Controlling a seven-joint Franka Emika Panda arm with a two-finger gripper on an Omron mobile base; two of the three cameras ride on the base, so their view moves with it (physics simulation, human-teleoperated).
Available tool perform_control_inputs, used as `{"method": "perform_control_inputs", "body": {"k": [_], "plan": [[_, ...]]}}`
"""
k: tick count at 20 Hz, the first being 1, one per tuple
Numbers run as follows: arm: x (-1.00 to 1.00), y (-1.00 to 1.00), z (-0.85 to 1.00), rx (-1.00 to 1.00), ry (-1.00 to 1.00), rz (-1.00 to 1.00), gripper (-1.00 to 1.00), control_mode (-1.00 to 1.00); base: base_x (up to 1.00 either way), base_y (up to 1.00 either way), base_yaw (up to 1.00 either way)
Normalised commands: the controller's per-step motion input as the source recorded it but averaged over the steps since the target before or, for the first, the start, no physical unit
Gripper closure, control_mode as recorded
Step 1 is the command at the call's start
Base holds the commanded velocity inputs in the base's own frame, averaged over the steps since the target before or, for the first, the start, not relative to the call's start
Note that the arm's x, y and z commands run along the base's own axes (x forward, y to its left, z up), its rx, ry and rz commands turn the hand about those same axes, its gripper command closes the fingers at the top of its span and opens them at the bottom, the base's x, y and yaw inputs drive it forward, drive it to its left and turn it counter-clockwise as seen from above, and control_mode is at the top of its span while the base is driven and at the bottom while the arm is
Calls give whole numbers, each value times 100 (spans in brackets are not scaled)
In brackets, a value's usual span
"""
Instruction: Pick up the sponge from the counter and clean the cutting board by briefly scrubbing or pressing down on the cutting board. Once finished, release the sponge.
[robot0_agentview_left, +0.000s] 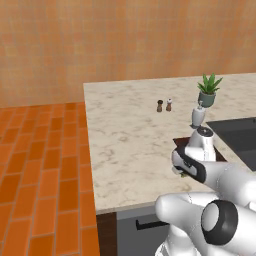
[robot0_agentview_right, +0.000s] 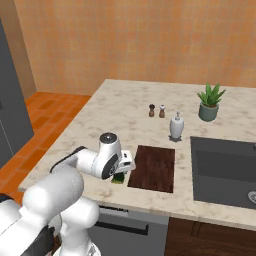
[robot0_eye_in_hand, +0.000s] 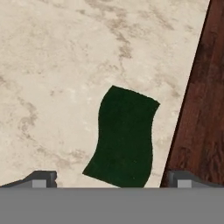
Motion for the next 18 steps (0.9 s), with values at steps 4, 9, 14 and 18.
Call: {"method": "perform_control_inputs", "body": {"k": [4, 9, 14, 18], "plan": [[22, 0, -19, 0, 0, 2, -100, -100, 0, 0, 0], [20, 0, -17, 0, 0, 2, -100, -100, 0, 0, 0], [19, 0, -16, 0, 0, 4, -100, -100, 0, 0, 0], [16, 0, -15, 0, 0, 4, -100, -100, 0, 0, 0]]}}
